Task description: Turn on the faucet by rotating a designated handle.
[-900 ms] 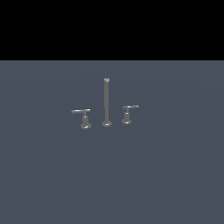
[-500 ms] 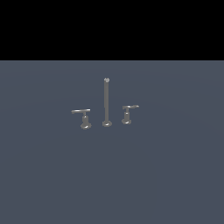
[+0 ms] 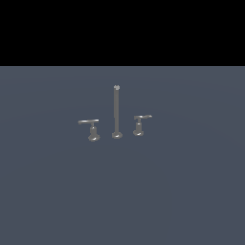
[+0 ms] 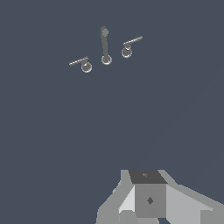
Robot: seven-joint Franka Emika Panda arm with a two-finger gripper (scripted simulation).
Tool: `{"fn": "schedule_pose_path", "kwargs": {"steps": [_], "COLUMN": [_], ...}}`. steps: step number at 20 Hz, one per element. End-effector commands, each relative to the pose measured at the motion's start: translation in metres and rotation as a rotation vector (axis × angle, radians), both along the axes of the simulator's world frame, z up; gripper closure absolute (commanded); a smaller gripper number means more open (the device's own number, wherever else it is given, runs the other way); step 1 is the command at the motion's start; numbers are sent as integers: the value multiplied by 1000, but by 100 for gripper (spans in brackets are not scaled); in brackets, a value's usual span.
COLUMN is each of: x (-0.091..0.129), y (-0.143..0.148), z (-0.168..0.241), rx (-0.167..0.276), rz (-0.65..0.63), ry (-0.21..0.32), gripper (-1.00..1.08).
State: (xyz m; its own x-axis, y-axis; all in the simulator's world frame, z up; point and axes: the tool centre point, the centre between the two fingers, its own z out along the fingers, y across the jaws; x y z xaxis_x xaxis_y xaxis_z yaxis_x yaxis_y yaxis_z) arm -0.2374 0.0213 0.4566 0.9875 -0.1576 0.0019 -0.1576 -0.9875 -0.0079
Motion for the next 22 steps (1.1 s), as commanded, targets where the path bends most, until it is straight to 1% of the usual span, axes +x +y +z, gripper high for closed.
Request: {"fn": "schedule_pose_path", "kwargs": {"steps": [1,11,22], "x": [5,38,83], "y": [10,54,96], "z": [-12,-71,-135], "rx": [0,1,5], "rz": [-41,-236,-448], "ry": [1,3,5], "gripper": [108,108,108]}}
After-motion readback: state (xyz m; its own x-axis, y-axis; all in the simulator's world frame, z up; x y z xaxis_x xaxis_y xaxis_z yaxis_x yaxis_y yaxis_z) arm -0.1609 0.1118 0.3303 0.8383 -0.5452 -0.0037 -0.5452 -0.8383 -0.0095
